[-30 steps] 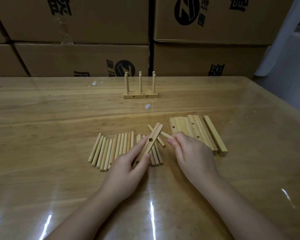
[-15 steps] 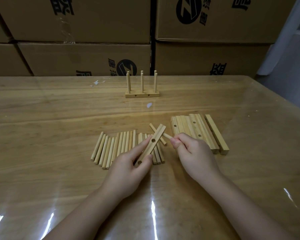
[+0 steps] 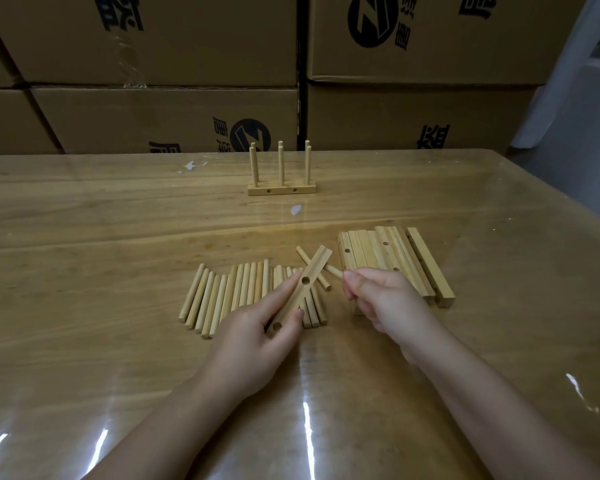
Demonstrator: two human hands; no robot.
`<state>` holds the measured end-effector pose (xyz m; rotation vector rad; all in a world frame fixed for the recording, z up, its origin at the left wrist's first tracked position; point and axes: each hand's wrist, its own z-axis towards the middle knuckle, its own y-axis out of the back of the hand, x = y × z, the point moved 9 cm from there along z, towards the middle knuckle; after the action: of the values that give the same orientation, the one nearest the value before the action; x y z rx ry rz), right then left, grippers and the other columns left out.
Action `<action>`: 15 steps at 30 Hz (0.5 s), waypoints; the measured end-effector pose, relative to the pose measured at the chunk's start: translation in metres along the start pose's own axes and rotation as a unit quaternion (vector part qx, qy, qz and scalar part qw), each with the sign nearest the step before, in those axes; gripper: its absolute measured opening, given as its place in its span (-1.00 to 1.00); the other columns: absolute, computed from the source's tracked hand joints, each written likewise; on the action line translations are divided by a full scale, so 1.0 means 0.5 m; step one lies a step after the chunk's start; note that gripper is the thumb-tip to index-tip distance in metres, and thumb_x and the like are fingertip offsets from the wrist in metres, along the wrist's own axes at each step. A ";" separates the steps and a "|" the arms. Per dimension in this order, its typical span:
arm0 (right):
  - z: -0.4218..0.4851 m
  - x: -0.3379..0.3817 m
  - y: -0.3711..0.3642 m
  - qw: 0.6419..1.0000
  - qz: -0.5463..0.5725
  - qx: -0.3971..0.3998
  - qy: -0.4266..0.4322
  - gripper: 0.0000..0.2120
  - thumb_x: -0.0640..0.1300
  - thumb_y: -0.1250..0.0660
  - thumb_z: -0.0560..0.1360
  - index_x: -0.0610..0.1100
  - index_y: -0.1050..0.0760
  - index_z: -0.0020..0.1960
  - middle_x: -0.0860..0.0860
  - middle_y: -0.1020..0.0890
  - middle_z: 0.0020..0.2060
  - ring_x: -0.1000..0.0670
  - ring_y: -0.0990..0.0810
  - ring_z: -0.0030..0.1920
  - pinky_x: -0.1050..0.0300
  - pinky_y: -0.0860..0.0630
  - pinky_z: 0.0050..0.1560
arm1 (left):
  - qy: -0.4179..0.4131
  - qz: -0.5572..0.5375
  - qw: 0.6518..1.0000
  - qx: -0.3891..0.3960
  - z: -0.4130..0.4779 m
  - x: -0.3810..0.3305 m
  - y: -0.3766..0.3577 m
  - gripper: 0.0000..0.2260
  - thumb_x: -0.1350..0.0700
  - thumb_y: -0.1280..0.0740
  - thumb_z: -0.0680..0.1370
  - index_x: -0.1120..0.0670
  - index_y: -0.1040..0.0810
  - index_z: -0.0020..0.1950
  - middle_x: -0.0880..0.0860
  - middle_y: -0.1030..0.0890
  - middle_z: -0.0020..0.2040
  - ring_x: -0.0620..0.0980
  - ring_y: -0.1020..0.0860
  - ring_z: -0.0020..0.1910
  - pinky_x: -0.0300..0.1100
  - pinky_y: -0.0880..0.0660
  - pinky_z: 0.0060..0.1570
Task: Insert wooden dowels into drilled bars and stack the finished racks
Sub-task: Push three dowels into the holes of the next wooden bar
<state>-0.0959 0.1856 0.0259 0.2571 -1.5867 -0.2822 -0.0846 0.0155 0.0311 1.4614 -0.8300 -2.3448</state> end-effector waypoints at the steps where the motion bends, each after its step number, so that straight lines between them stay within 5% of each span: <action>1: 0.000 -0.003 -0.002 1.000 0.022 0.012 -0.010 -0.65 -0.01 -0.16 0.59 -0.06 -0.45 -0.35 0.11 -0.29 -0.58 0.13 -0.23 -0.54 0.40 -0.22 -0.53 | -0.008 0.004 1.000 -0.003 0.000 -0.001 0.001 -0.59 -0.28 -0.15 0.43 -0.50 -0.21 0.27 0.12 -0.66 0.05 0.21 -0.60 0.01 0.14 -0.55 0.01; 5: -0.002 0.011 0.003 0.993 -0.098 -0.040 0.058 -0.69 0.03 -0.14 0.58 0.01 -0.45 -0.31 0.12 -0.31 -0.60 0.16 -0.28 -0.54 0.34 -0.21 -0.51 | -0.036 0.034 0.999 -0.005 -0.002 -0.003 -0.001 -0.56 -0.26 -0.11 0.47 -0.42 -0.16 0.35 0.09 -0.68 -0.14 0.01 -0.61 -0.25 0.01 -0.55 -0.21; 8: -0.013 0.052 -0.002 0.955 -0.220 -0.092 0.173 -0.78 0.03 -0.11 0.57 0.03 -0.49 -0.12 0.11 -0.40 -0.55 0.12 -0.39 -0.50 0.25 -0.26 -0.51 | -0.053 0.086 0.994 -0.035 -0.001 -0.013 0.005 -0.56 -0.21 -0.08 0.51 -0.32 -0.15 0.39 -0.09 -0.52 -0.43 -0.11 -0.50 -0.41 -0.32 -0.37 -0.46; 11: -0.024 0.072 0.012 0.942 -0.180 -0.154 0.239 -0.75 0.06 -0.09 0.59 -0.04 -0.46 0.07 0.14 -0.46 -0.42 0.17 -0.49 -0.39 0.34 -0.34 -0.46 | -0.039 0.105 0.993 -0.049 0.001 -0.011 0.009 -0.57 -0.19 -0.08 0.54 -0.27 -0.13 0.42 -0.16 -0.36 -0.52 -0.18 -0.48 -0.41 -0.37 -0.29 -0.46; 15: -0.044 0.077 0.023 0.929 -0.091 -0.198 0.299 -0.68 0.15 -0.04 0.57 0.02 -0.31 0.24 0.17 -0.51 -0.22 0.14 -0.53 -0.27 0.35 -0.43 -0.38 | -0.011 0.114 0.992 -0.058 0.001 0.009 0.010 -0.55 -0.16 -0.06 0.55 -0.27 -0.12 0.44 -0.13 -0.43 -0.49 -0.17 -0.49 -0.42 -0.31 -0.27 -0.50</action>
<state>-0.0750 0.1831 0.0665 0.1535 -0.8767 -0.5982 -0.0876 0.0096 0.0312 1.2268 -0.8060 -2.2021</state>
